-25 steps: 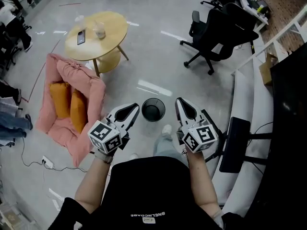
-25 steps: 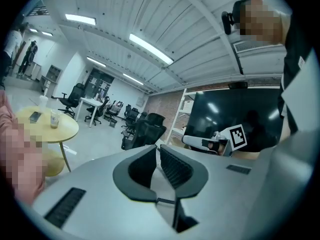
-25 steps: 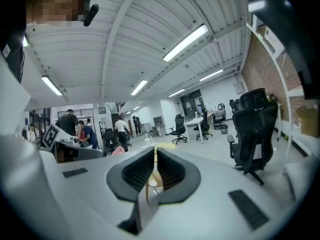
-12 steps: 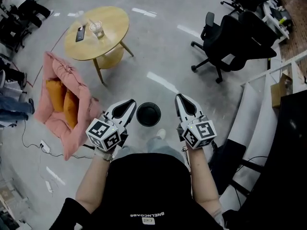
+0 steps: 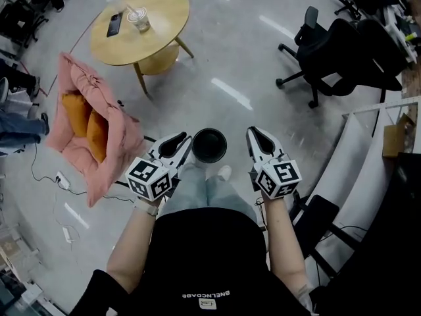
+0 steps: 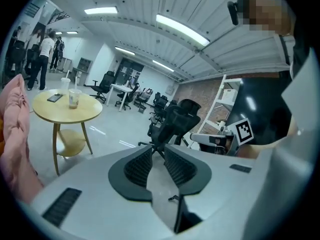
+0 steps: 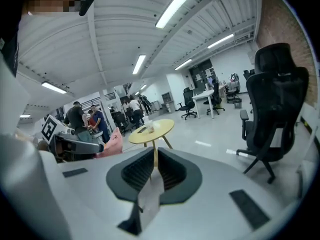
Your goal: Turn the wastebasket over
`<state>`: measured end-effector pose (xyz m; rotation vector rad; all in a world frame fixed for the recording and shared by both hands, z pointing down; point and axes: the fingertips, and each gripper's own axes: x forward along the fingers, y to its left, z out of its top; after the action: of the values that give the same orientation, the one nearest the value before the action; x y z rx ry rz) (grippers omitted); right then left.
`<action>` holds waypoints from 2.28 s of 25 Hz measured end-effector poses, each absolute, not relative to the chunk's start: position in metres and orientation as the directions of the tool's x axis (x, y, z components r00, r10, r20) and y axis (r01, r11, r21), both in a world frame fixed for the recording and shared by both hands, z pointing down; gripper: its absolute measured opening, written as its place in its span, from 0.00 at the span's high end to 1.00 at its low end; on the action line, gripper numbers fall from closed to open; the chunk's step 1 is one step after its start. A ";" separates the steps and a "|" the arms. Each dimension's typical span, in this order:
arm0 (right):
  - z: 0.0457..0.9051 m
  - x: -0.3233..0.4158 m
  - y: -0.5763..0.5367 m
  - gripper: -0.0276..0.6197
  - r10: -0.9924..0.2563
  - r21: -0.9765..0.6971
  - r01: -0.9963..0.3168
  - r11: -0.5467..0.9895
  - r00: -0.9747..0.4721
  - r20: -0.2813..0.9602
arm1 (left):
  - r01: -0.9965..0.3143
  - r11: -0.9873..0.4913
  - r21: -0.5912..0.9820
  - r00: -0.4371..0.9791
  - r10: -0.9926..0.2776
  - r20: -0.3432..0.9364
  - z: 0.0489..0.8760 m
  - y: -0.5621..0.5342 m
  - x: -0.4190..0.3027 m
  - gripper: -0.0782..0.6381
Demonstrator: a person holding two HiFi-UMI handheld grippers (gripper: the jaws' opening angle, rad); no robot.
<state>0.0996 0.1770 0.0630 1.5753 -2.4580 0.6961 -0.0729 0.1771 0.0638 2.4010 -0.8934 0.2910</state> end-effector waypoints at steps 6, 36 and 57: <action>0.116 0.092 0.166 0.93 -0.791 -0.293 -0.916 0.275 -0.388 0.472 | -0.626 -0.640 0.446 0.772 -0.429 0.469 0.123 0.151 -0.080 0.74; 0.587 0.088 0.222 0.72 -0.292 -0.313 -0.949 0.030 -0.308 0.906 | -0.654 -0.507 0.562 0.645 0.015 0.764 0.587 0.180 -0.122 0.61; 0.734 0.077 0.259 0.81 -0.083 -0.335 -0.939 -0.078 -0.328 0.941 | -0.689 -0.380 0.617 0.612 0.151 0.776 0.738 0.199 -0.117 0.74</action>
<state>0.0766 0.2586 0.7342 1.1497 -1.4659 1.4940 -0.1166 0.1990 0.7378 1.7420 -0.4414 0.9566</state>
